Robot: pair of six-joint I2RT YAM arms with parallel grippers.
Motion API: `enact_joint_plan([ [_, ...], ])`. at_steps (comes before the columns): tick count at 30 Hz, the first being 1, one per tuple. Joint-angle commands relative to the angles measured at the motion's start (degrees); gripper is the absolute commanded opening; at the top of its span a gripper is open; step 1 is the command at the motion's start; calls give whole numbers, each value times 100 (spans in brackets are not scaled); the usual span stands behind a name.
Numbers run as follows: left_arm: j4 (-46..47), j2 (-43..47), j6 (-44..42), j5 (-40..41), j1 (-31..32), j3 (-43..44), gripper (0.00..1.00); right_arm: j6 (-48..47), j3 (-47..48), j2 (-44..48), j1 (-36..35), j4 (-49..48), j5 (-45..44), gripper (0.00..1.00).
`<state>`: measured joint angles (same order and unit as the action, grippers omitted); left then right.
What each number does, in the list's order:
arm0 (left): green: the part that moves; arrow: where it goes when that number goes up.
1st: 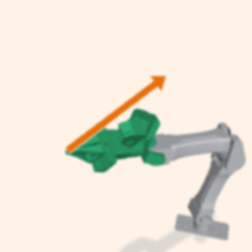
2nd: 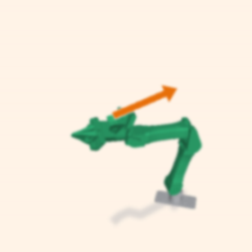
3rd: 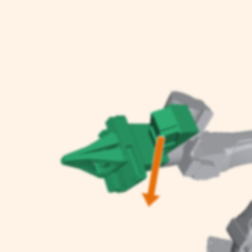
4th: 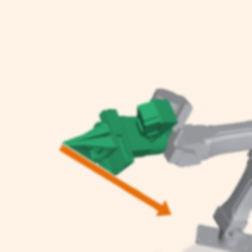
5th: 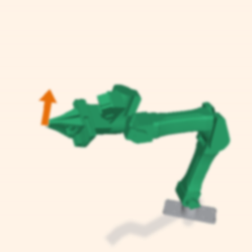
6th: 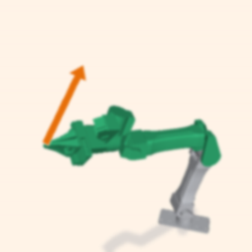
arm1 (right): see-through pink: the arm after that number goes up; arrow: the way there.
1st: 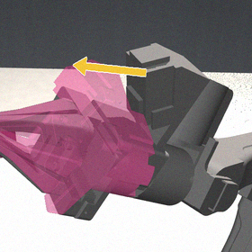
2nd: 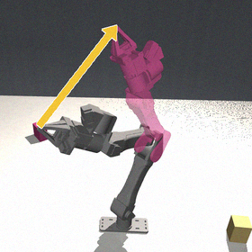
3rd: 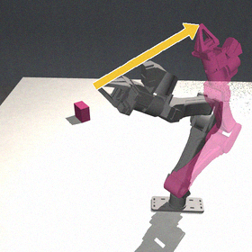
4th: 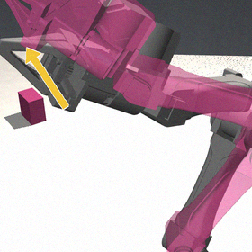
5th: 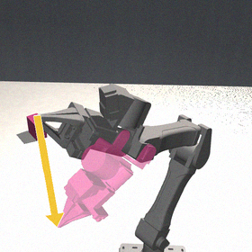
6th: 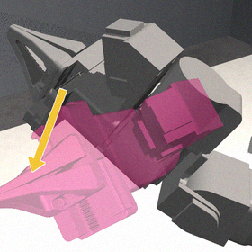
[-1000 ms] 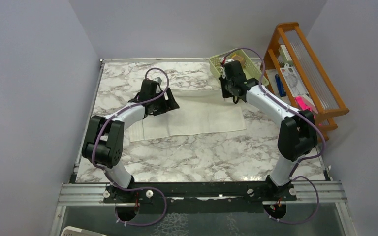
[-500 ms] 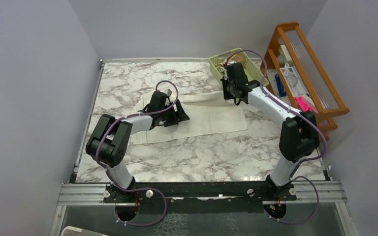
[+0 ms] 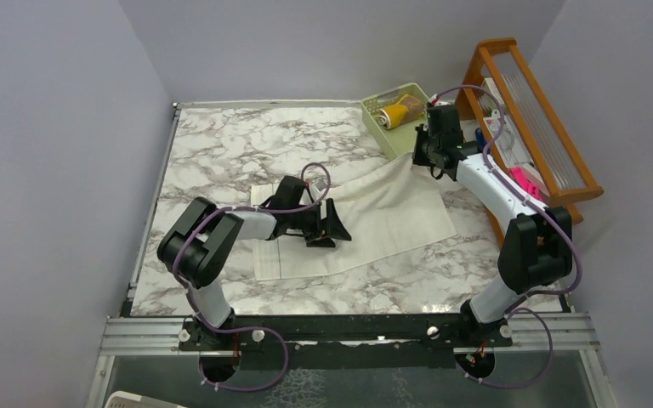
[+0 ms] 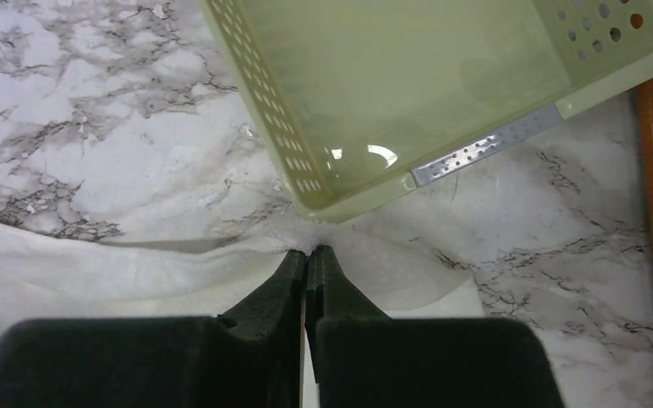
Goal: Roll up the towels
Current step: Flatten out the towel at the center of the board.
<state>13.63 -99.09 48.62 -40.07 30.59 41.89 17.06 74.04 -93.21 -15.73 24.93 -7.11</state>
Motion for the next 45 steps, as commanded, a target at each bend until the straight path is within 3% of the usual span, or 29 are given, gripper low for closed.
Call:
enact_joint_plan([
  [1, -850, -526, -599, -1262, 323, 3, 76, 322, -30, -16, -9, -241, 325, 1],
  [5, -1373, -434, -1177, -1416, 529, 189, 76, 323, 6, -32, -9, -222, 181, 1],
  [9, -2118, 212, -1761, -734, 261, 966, 80, 293, 62, 18, 27, -238, 12, 1],
  [14, -1925, 804, -1482, -209, -881, 1637, 86, 427, 122, -54, 222, -125, 218, 1],
  [17, -2371, 768, -1535, 358, -1701, 1733, 86, 420, 122, -41, 255, -107, 275, 1],
  [22, -3153, 556, -2139, 1014, -2636, 1534, 75, 395, 73, 18, 266, -146, 362, 1],
  [25, -3378, 454, -2482, 1278, -2723, 1531, 71, 405, -38, 43, 264, -227, 451, 1],
  [28, -3142, 405, -2493, 992, -2725, 1485, 61, 425, -80, 16, 276, -259, 553, 1],
  [31, -3074, 309, -2437, 918, -2725, 1491, 40, 441, -96, 12, 271, -263, 605, 1],
  [35, -3194, 32, -2496, 1097, -2724, 1381, 31, 430, -181, 65, 271, -271, 586, 1],
  [36, -3230, -54, -2498, 1181, -2725, 1339, 23, 414, -202, 80, 273, -276, 566, 1],
  [37, -3280, -143, -2479, 1298, -2725, 1305, 5, 394, -231, 99, 271, -279, 550, 1],
  [38, -3343, -250, -2472, 1403, -2731, 1285, 0, 381, -244, 110, 272, -278, 527, 1],
  [45, -3472, -902, -2336, 1572, -2933, 1264, 0, 367, -316, 153, 272, -321, 432, 1],
])
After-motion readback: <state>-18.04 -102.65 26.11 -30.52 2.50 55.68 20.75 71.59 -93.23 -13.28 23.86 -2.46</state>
